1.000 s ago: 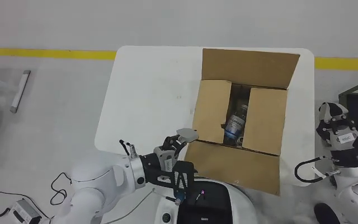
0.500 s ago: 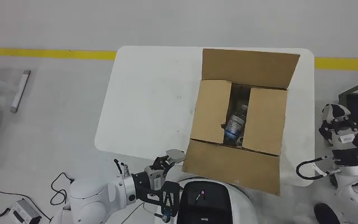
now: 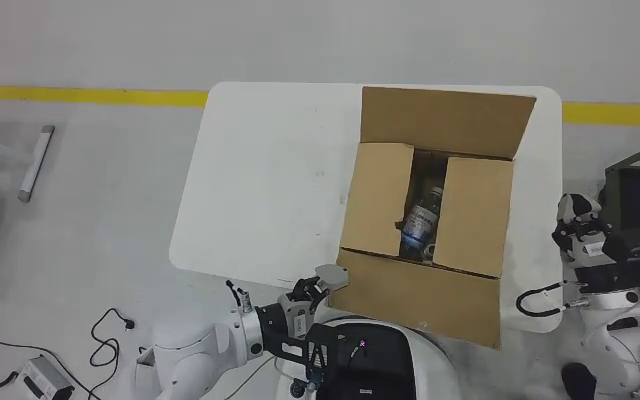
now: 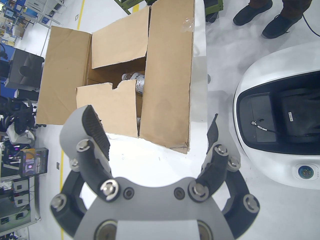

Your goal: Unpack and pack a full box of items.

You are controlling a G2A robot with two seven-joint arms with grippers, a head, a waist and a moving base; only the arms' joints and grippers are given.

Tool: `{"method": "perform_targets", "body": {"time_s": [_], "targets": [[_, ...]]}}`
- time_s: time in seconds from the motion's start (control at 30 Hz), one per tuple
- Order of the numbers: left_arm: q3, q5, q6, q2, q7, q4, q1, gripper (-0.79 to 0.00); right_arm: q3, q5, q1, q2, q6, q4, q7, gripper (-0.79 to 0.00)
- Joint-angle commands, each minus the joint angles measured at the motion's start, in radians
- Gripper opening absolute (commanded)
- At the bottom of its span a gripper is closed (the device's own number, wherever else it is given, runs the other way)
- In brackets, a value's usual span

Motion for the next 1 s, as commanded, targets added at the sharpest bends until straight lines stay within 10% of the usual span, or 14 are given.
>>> {"method": "perform_targets", "body": {"time_s": [0.0,0.97], "targets": [[0.0,0.0,0.0,0.0,0.0,0.0,0.0,0.0,0.0,0.0,0.0,0.0,0.0,0.0,0.0,-0.785],[0.0,0.0,0.0,0.0,0.0,0.0,0.0,0.0,-0.24,-0.144,0.257,-0.007,-0.013,0.266,0.073,-0.785]]}}
